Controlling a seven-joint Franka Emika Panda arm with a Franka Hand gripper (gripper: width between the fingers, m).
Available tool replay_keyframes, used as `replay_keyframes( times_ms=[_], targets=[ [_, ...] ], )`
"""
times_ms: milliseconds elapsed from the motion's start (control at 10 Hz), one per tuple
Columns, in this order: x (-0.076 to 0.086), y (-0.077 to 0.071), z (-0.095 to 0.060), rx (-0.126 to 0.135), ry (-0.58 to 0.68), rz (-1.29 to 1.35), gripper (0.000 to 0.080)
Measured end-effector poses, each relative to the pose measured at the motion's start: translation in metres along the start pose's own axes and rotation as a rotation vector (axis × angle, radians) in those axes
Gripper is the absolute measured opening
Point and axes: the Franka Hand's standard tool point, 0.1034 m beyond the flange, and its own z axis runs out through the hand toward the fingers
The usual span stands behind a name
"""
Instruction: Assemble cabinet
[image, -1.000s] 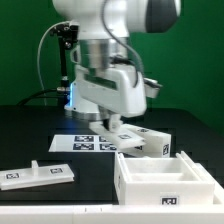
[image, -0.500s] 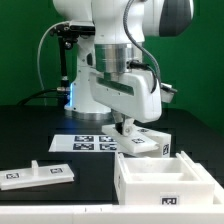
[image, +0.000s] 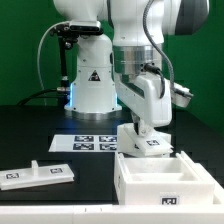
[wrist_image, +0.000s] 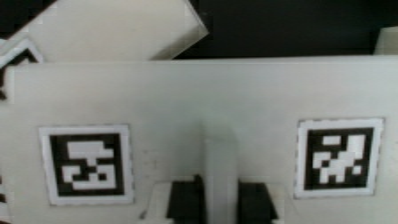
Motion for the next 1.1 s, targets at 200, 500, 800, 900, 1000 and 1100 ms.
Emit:
replay_keyframes(
  times_ms=[200,500,800,900,1000,1100],
  targets=[
    [0.000,0.000,0.001,-0.002,0.000,0.007,0.0064],
    [-0.013,-0.006,0.002,-0.007,0.000,0.114,0.0064],
    [-0.026,-0.012,0.006,-0.014,0.003,0.123,0.0064],
    [-0.028,-0.013,0.006,-0.016,0.003,0.118,0.0064],
    [-0.028,-0.013,0.006,-0.016,0.004,0.118,0.0064],
    [-0.028,-0.012,0.007,-0.013,0.005,0.118,0.0064]
  ],
)
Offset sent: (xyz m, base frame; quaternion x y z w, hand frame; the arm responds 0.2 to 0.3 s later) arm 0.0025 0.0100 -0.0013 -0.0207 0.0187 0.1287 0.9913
